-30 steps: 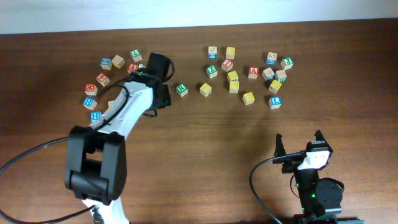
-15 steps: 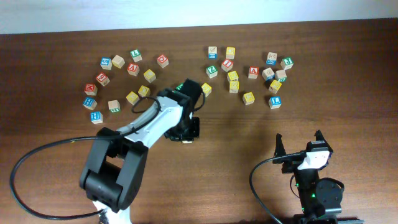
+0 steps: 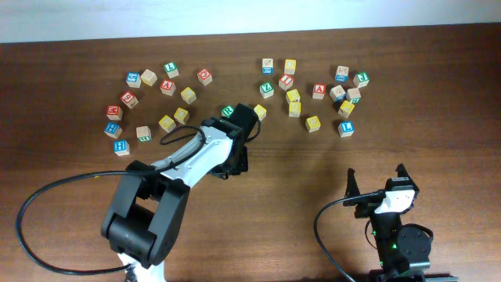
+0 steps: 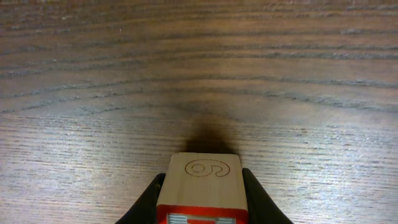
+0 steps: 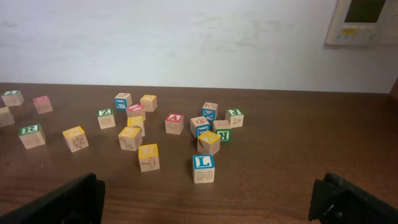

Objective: Spell out ICRA

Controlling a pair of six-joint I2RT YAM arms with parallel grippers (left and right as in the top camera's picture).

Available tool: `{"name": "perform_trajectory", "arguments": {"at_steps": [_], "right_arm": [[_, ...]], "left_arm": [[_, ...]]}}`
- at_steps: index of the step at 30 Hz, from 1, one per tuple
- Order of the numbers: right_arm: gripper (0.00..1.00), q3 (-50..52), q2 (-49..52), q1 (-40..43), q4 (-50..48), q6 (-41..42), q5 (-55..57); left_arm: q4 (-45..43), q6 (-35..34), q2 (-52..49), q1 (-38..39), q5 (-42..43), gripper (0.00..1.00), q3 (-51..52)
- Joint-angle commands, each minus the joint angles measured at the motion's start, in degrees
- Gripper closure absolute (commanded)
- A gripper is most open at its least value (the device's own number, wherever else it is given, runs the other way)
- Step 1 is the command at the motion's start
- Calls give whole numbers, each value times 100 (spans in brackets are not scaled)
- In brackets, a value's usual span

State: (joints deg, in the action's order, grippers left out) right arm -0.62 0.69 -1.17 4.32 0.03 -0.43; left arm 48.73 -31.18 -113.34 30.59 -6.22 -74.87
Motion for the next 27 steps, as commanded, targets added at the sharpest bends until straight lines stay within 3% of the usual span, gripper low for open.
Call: {"name": "perform_trajectory", "arguments": {"at_steps": [1,5,12,19,22,24,26,27], "right_arm": [[2,31,-28,-33,33,20,26],[2,31,-28,-33,33,20,26],[2,31,-28,-33,33,20,26],[2,31,-28,-33,33,22,24],[2,31,-28,-33,33,20,26],[2,31,-28,-33,33,20,26],[2,31,-28,-33,33,20,26],[2,31,-28,-33,33,20,26]], "left_arm": [[-11,-116,-33,0,81,69,37],[-9,-111,-33,0,79,57,37],[155,-22,-33,0,35,57,-192],[1303,-2,-33,-236,37,52,-1478],[2118,212,-33,-592,37,48,-2638],[2463,555,-33,-1051,35,37,-3486],[2470,765,-33,-1539,37,1,-3797],[2465,769,-33,-1843,39,1,-3810]]}}
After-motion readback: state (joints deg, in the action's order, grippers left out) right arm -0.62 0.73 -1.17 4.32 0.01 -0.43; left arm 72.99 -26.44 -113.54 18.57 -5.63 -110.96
